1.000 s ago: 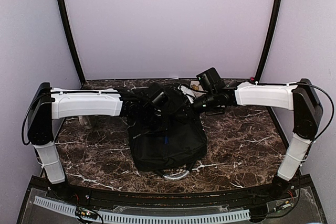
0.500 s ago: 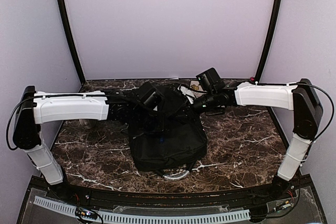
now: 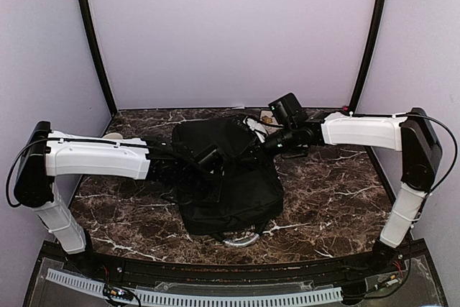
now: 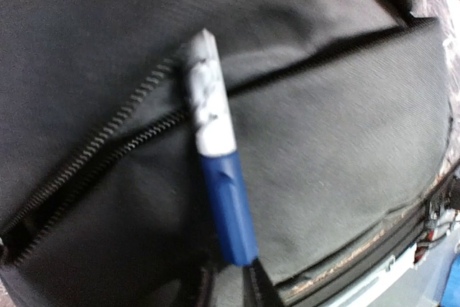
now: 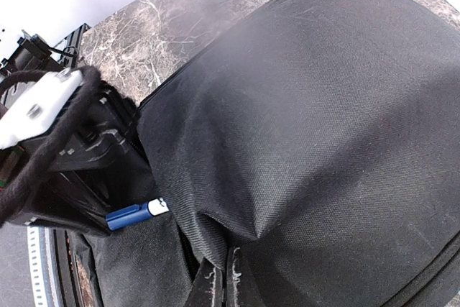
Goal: Pack the student bag
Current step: Place the pen in the second largest pocket of the bag, then adjust the pen in the second largest pocket of the bag.
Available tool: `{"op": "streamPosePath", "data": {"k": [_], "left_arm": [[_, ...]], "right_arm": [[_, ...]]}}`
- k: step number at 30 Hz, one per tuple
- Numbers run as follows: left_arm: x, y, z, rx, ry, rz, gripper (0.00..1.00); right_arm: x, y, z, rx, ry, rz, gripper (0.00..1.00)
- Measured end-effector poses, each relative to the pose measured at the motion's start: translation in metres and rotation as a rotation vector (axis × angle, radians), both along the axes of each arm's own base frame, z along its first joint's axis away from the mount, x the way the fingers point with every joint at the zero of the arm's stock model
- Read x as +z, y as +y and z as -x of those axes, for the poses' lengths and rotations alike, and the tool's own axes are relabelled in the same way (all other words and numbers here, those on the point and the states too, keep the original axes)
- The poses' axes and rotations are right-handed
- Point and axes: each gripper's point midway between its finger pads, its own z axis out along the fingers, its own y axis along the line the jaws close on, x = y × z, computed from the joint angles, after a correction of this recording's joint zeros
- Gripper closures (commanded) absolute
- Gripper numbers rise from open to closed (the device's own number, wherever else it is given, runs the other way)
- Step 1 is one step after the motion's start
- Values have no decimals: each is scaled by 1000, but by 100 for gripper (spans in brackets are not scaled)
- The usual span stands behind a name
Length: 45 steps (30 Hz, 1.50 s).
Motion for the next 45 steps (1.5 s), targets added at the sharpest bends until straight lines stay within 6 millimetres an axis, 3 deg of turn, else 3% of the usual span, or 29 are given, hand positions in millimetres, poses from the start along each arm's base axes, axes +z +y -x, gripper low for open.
{"op": "streamPosePath", "data": {"k": [8,16,19,27,31,36,45], "left_arm": [[-8,4,-33,47,-61,-22,100],[19,-4,-87,90,-168,72,100],[20,-5,-98,95,-181,73,100],[20,-7,-94,87,-160,105,100],[39,-3,-79,66,-172,170,100],[56,-18,-71,0,-205,263,100],[30,-29,-85,-25,-210,140,100]], "right_arm": [[0,0,0,0,1,2,100],[0,0,-1,-5,-6,3,100],[1,0,-6,-17,-22,3,100],[0,-1,-6,-21,-27,9,100],[0,-1,-4,-12,-20,10,100],[-1,-1,-2,-7,-11,13,100],[-2,-2,-2,-7,-10,15,100]]}}
